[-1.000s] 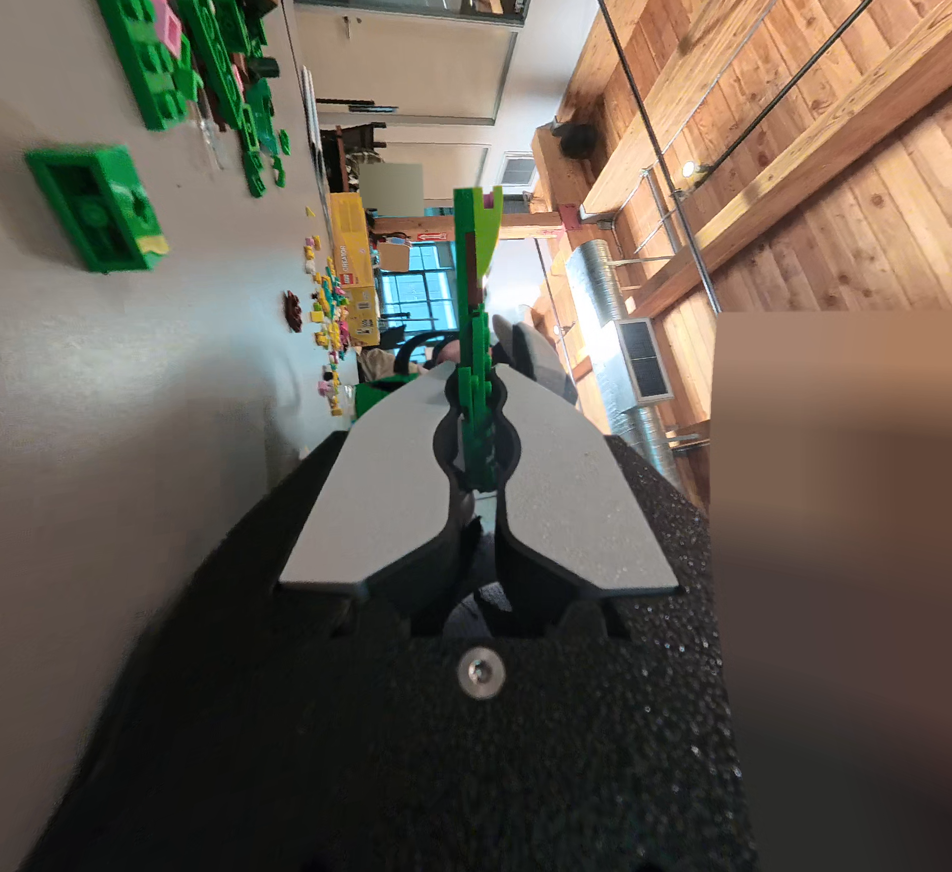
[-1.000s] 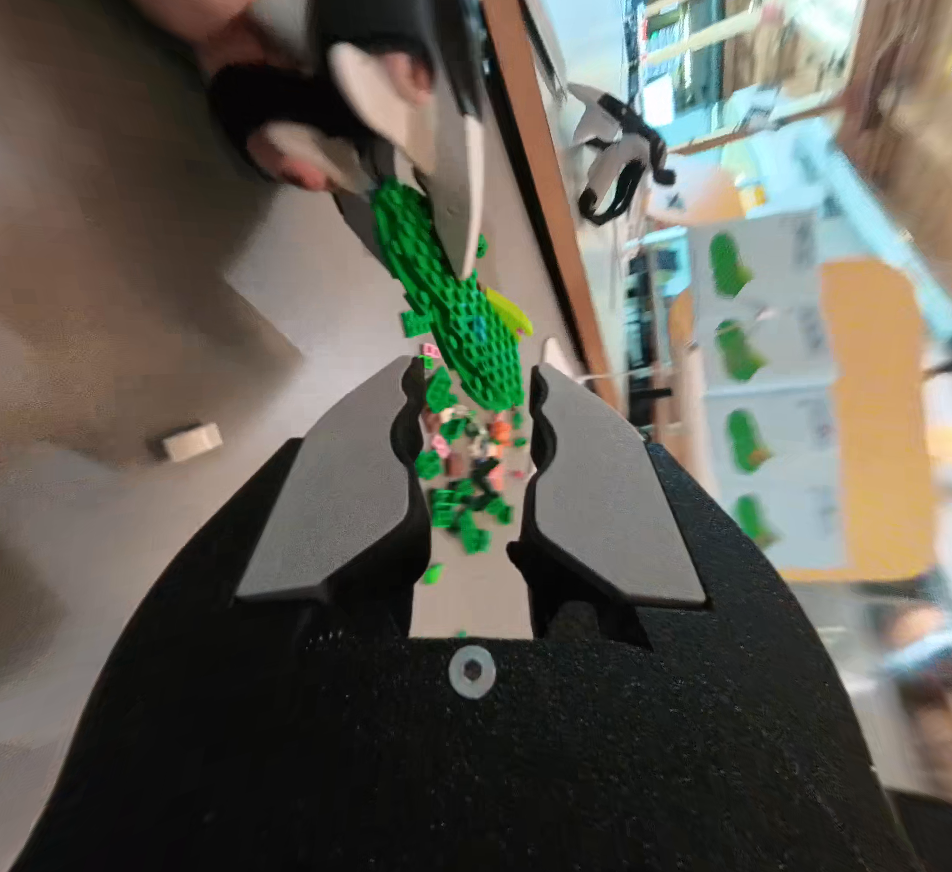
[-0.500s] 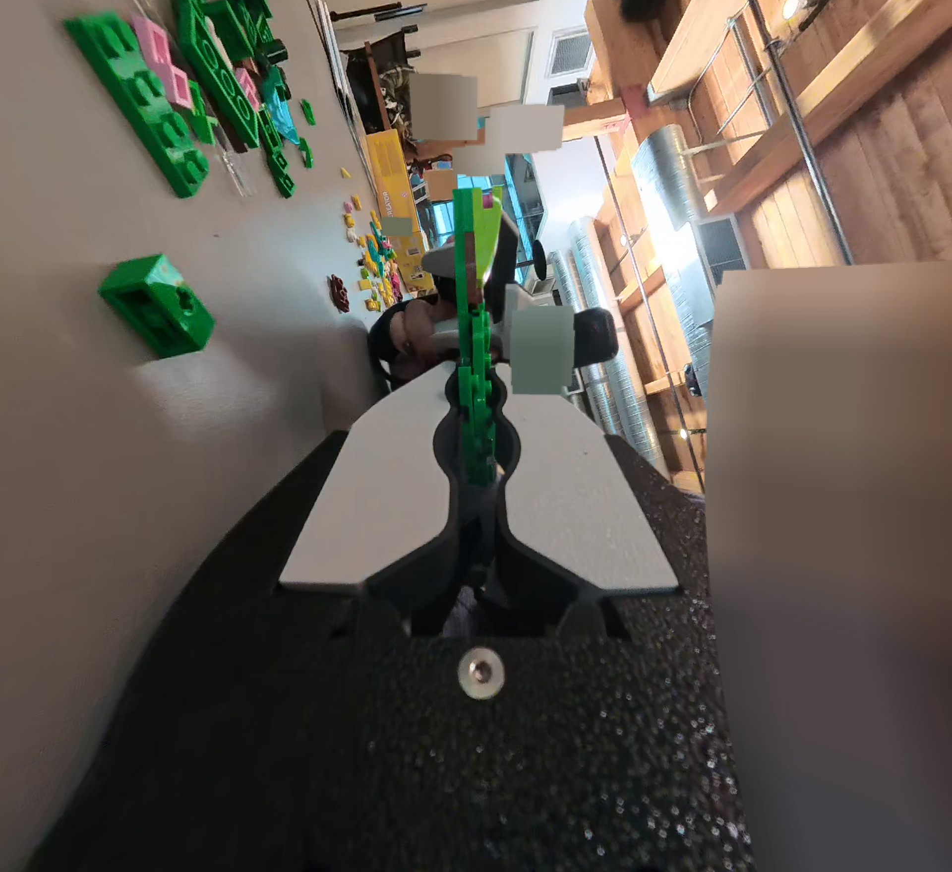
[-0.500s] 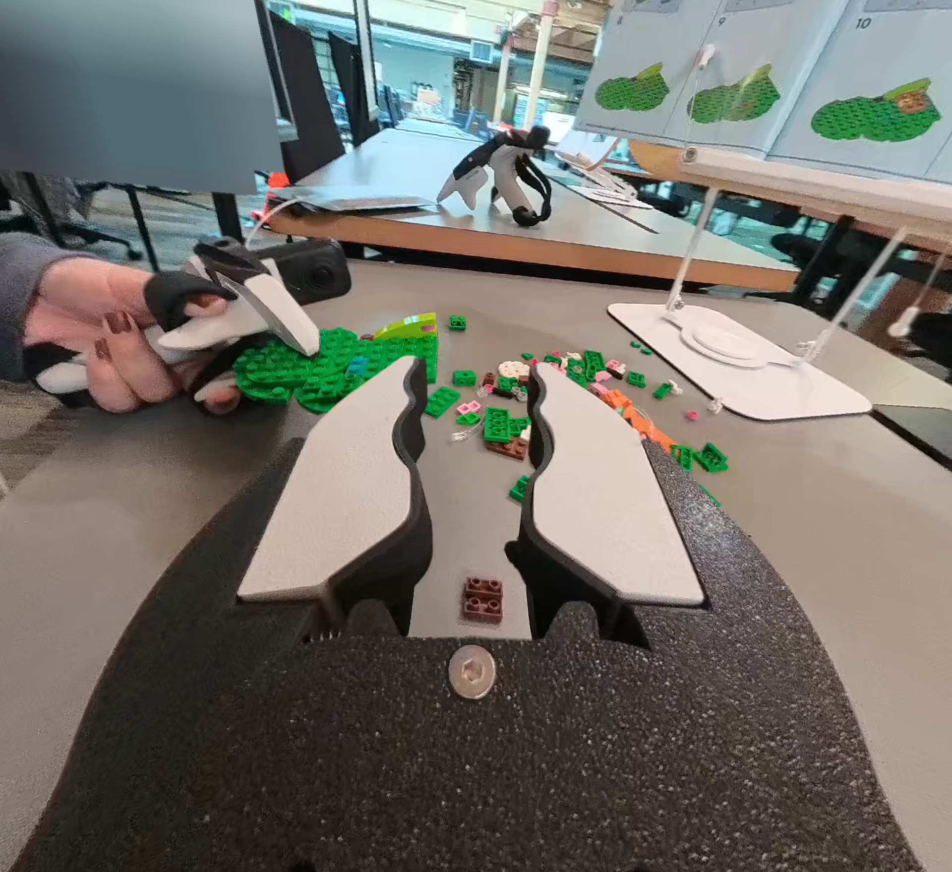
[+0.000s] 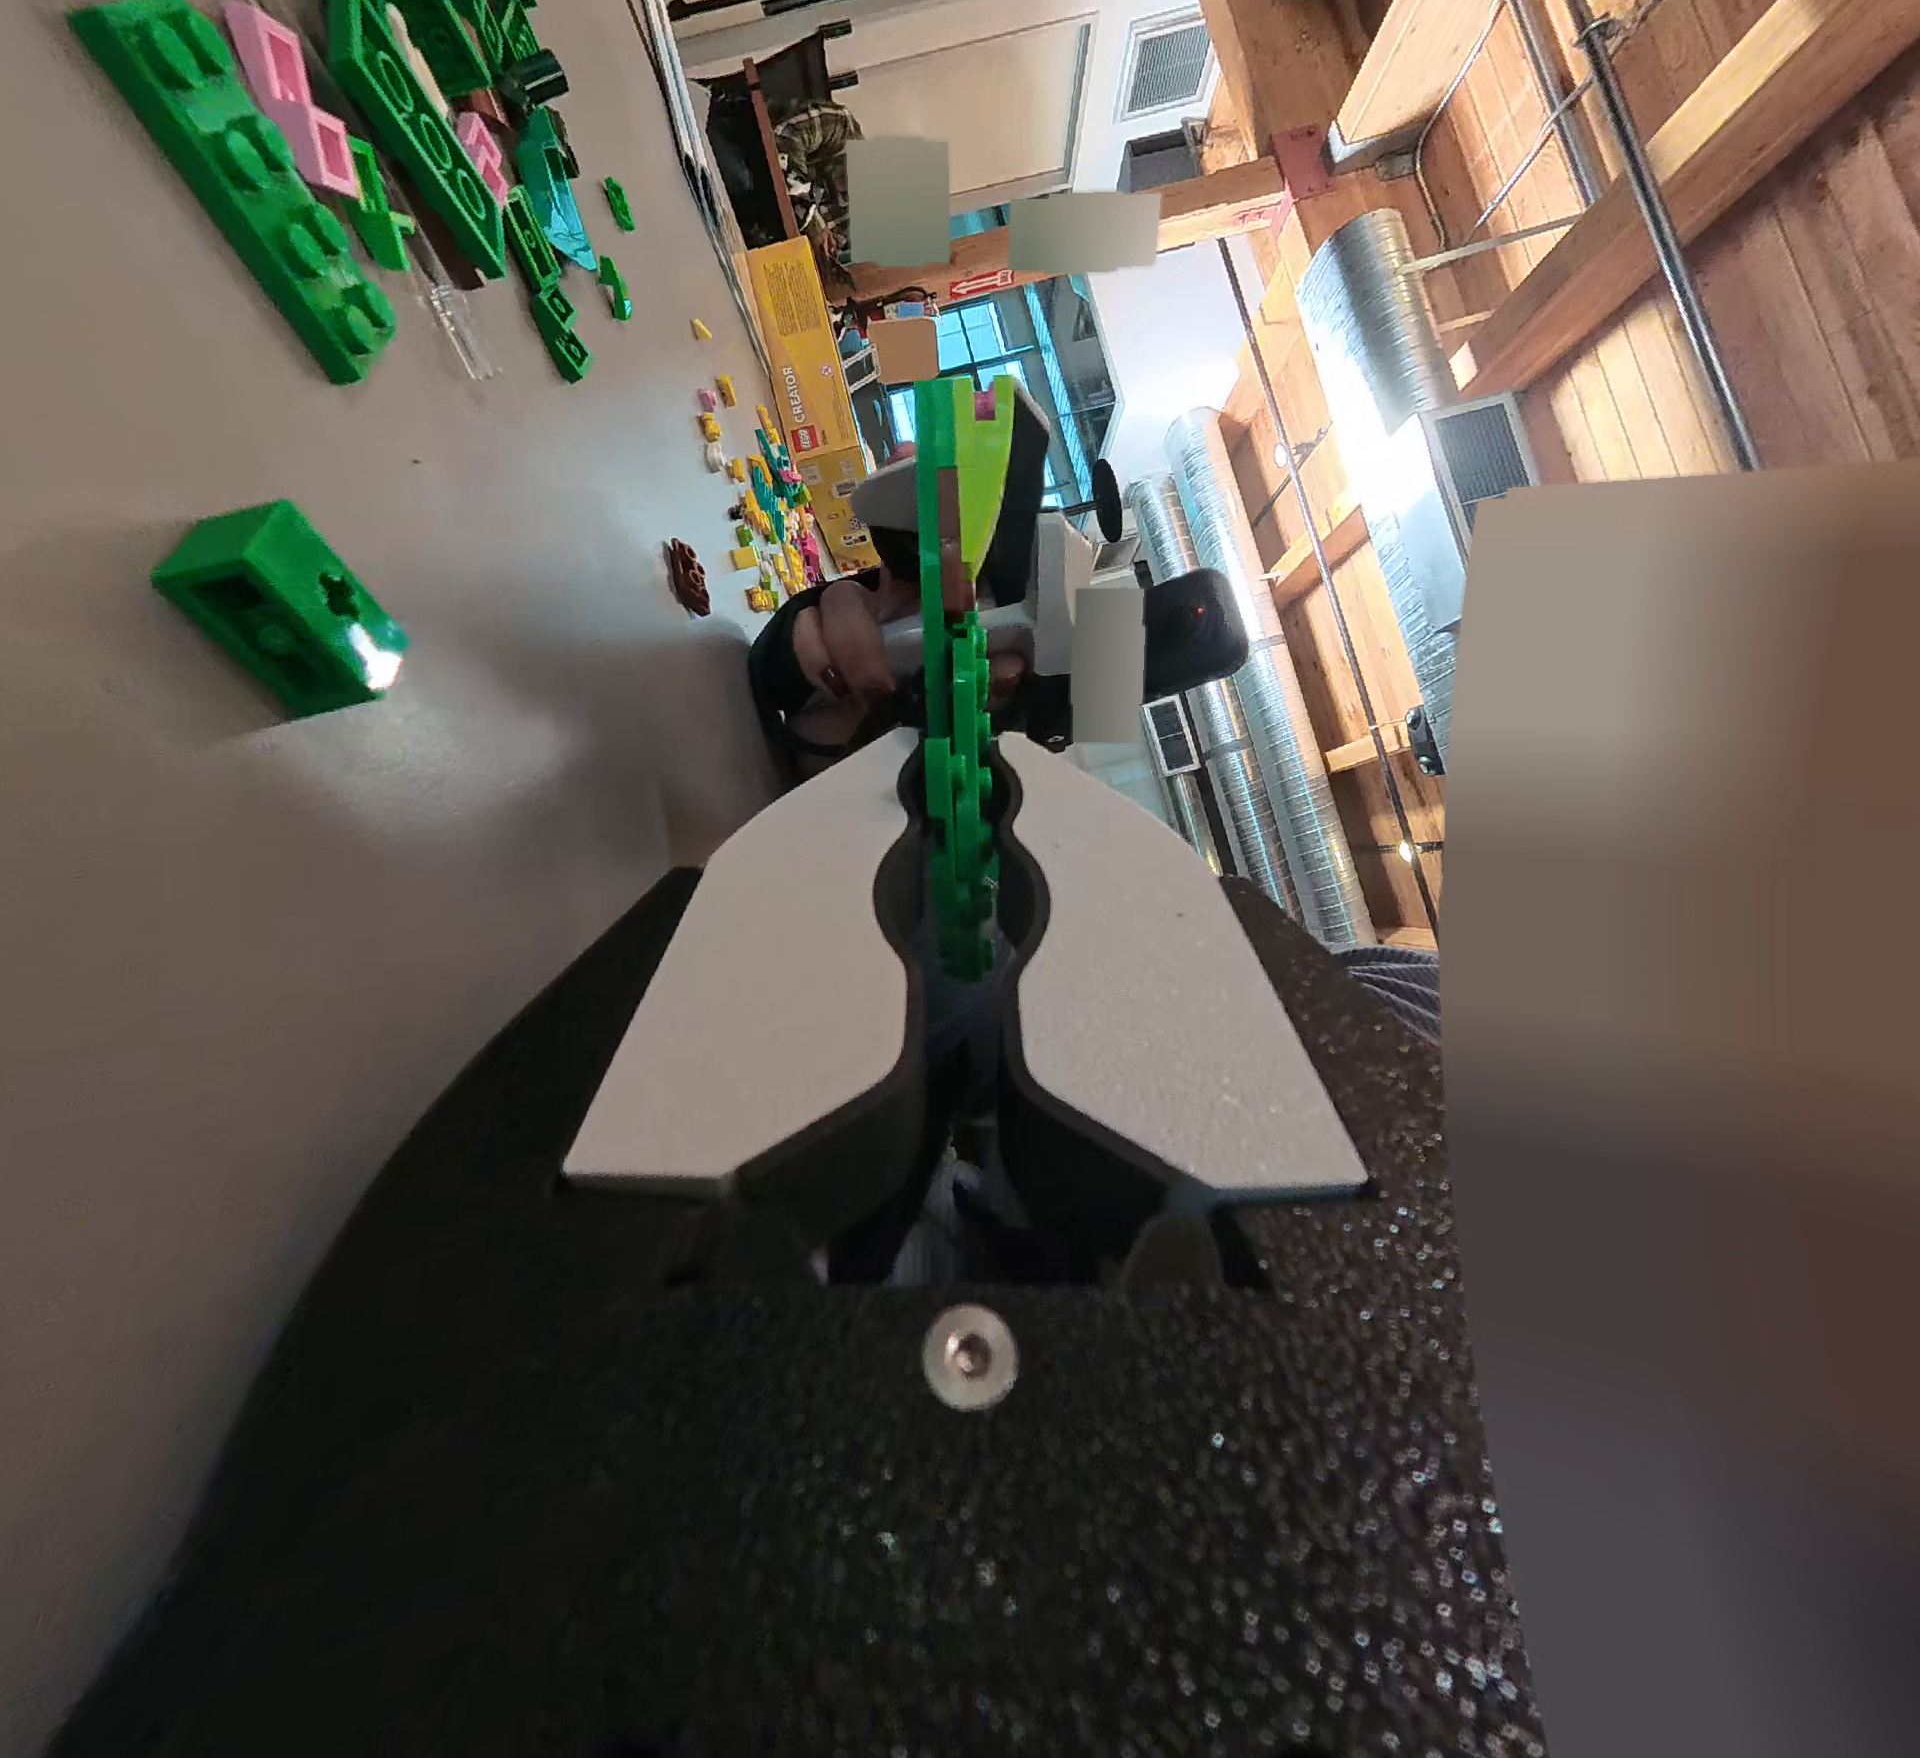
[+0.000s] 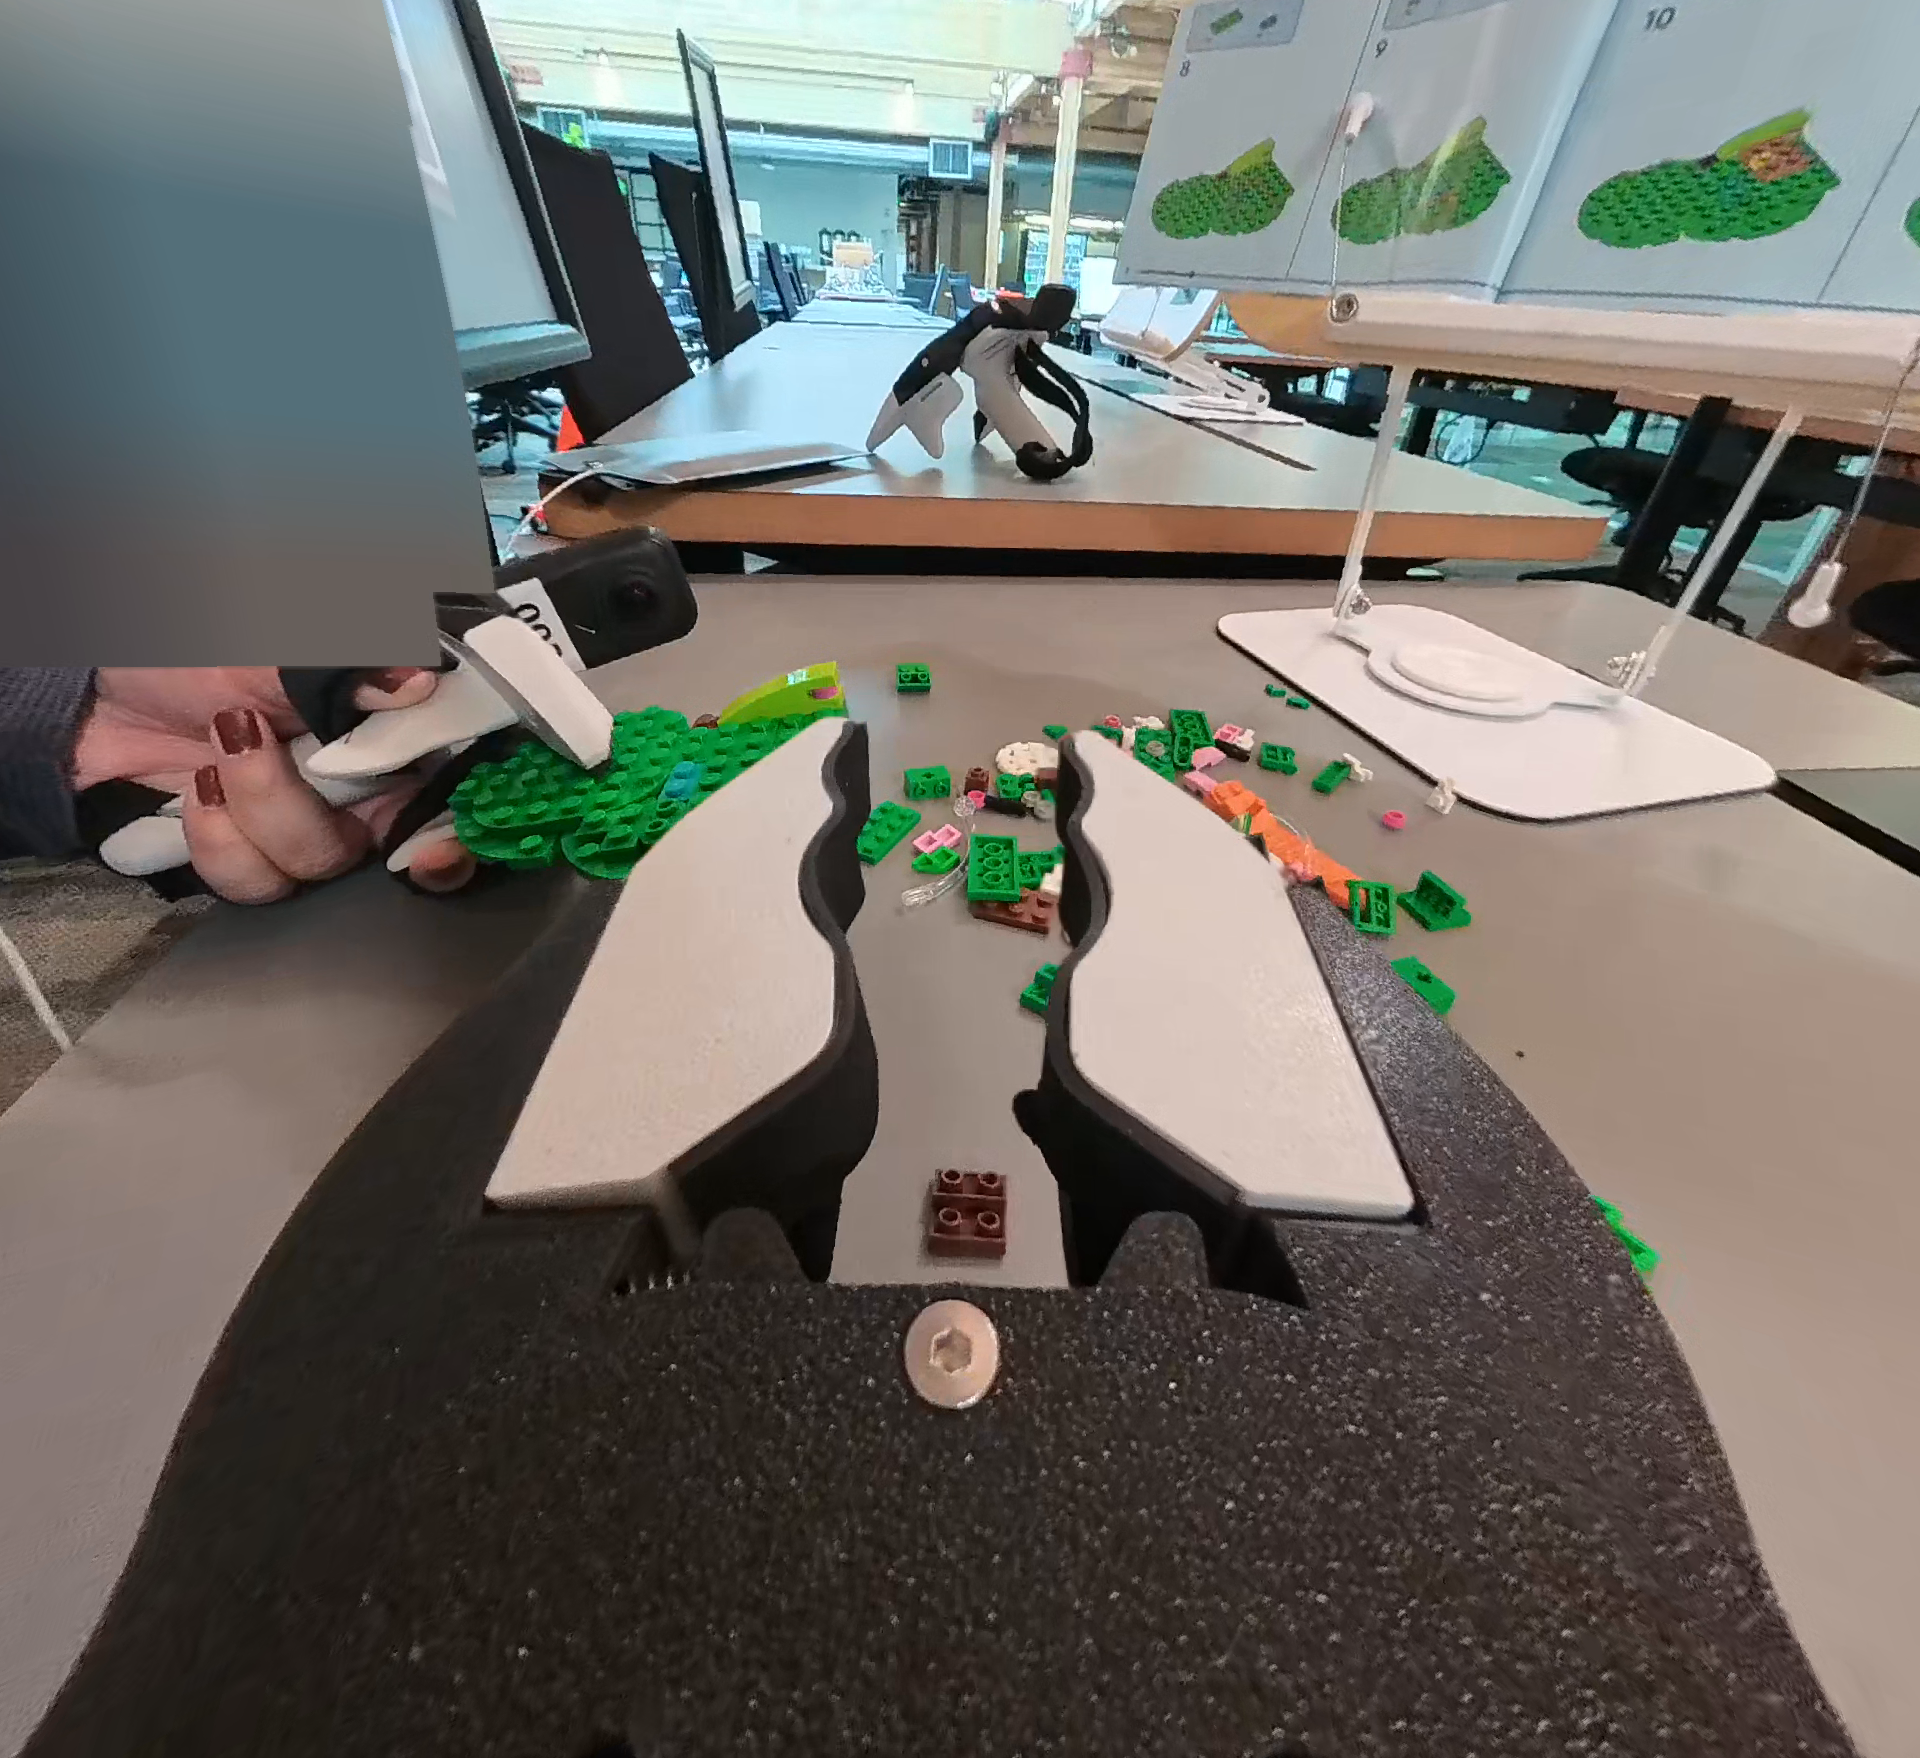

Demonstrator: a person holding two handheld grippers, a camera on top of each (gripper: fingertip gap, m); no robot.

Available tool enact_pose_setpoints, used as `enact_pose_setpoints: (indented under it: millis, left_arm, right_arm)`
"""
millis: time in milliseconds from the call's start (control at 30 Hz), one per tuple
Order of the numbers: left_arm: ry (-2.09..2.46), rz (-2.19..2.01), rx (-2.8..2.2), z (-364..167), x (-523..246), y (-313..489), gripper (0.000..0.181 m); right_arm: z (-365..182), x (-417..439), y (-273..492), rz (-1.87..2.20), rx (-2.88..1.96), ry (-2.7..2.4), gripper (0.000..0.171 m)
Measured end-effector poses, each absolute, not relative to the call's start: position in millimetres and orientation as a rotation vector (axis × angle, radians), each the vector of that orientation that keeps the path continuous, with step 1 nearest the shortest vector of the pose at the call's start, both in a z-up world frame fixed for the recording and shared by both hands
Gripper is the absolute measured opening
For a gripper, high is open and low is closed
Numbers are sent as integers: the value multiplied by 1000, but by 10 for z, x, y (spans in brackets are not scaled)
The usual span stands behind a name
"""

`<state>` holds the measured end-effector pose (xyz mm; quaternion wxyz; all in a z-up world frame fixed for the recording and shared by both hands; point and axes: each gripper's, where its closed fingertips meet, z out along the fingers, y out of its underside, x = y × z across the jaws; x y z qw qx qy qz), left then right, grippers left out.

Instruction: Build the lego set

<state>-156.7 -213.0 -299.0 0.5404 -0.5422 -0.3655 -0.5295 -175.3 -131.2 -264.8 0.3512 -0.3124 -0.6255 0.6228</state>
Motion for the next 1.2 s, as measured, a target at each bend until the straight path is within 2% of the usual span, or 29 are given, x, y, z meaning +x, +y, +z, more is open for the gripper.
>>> enact_pose_setpoints:
  millis: [333, 500, 767, 1200]
  left_arm:
    - [-864, -1237, -1359, -3047, -1513, -2099, 9]
    - [-839, -1232, -1421, -3078, -1440, -2076, 8]
    - [-793, -1257, -1493, -3107, -1324, -2054, 8]
    - [-788, -1265, -1488, -3104, -1321, -2059, 8]
  right_arm:
    - [-2600, -1748, -1251, 1637, -822, -1559, 32]
    - [-2520, -1770, -1062, 1522, -834, -1420, 39]
    - [-2318, -1674, -847, 1346, -763, -1224, 33]
    - [-2330, -1721, -699, 1366, -844, -1171, 30]
